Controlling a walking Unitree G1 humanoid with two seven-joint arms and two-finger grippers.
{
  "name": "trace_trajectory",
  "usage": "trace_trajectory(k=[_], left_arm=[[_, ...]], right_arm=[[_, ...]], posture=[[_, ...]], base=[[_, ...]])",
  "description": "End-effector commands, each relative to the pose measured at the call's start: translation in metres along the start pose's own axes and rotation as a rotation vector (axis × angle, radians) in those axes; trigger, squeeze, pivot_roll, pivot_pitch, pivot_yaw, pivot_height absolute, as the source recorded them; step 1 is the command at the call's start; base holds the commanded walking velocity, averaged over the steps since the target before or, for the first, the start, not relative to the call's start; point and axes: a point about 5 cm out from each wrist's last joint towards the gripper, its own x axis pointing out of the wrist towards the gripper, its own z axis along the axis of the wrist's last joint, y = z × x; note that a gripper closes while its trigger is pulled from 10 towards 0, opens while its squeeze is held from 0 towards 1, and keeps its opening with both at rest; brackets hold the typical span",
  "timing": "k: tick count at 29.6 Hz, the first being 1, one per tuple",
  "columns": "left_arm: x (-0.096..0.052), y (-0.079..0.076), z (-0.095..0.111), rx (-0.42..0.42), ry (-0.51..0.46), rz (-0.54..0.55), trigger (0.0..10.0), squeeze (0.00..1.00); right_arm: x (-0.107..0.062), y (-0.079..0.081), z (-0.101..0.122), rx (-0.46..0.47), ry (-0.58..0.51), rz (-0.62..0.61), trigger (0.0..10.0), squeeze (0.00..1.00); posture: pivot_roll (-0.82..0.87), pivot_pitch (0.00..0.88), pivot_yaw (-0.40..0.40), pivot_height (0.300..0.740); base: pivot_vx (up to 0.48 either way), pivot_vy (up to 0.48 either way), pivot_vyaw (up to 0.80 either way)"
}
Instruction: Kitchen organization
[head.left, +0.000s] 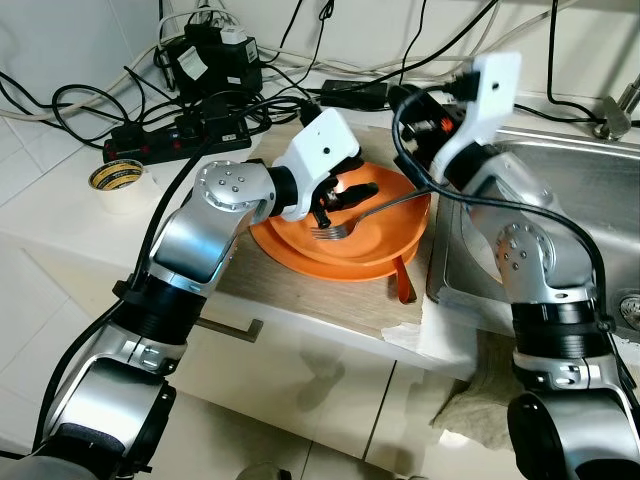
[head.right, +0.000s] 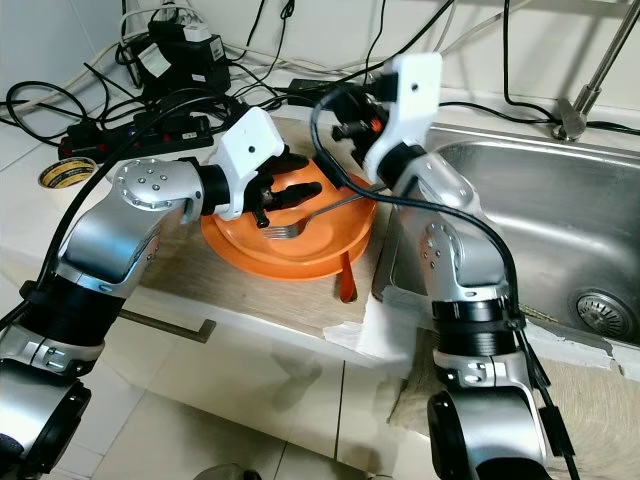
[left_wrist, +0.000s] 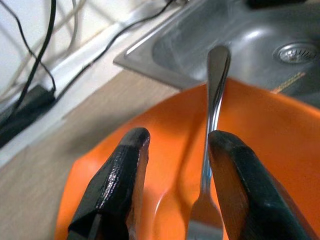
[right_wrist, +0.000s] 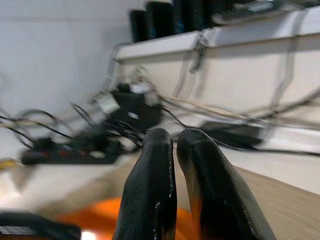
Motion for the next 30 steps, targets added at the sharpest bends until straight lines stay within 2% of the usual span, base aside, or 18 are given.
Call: trace_trajectory(k=[1,7,14,17,19,23,26,30], left_arm=[[-0.003,0.004,-0.005,-0.019,0.019,0.014,10.0,0.00],[-0.002,0.004,-0.007,-0.042,0.024,0.000,10.0,0.00],[0.000,0.004,-0.014,-0.086,0.035,-0.014,10.0,0.00],[0.000,0.004,-0.015,-0.090,0.036,-0.015,10.0,0.00],[0.000,0.004,-0.015,-0.092,0.037,-0.014,10.0,0.00],[0.002,0.005,-0.017,-0.101,0.036,-0.018,10.0,0.00],[0.003,0.006,-0.018,-0.101,0.040,-0.009,10.0,0.00],[0.003,0.017,-0.023,-0.131,0.029,0.045,10.0,0.00]], right_arm=[[-0.009,-0.011,0.005,-0.066,-0.015,-0.057,10.0,0.00],[-0.025,-0.027,0.009,-0.099,-0.005,-0.109,10.0,0.00],[-0.050,-0.032,0.006,-0.085,0.071,-0.065,10.0,0.00],[-0.052,-0.032,0.005,-0.079,0.080,-0.058,10.0,0.00],[-0.058,-0.032,0.006,-0.068,0.098,-0.031,10.0,0.00],[-0.076,-0.026,0.002,-0.047,0.188,0.106,10.0,0.00],[-0.080,-0.025,0.001,-0.043,0.203,0.126,10.0,0.00],[-0.096,-0.031,0.001,-0.065,0.276,0.188,10.0,0.00]], posture=[[-0.04,0.000,0.060,0.740],[-0.05,0.000,0.064,0.740],[-0.06,0.000,0.068,0.740],[-0.06,0.000,0.069,0.740],[-0.07,0.000,0.070,0.740],[-0.07,0.000,0.070,0.740],[-0.07,0.000,0.070,0.740],[-0.08,0.000,0.069,0.740]], base=[[0.000,0.000,0.00],[0.000,0.000,0.00],[0.000,0.000,0.00],[0.000,0.000,0.00],[0.000,0.000,0.00],[0.000,0.000,0.00],[0.000,0.000,0.00],[0.000,0.000,0.00]])
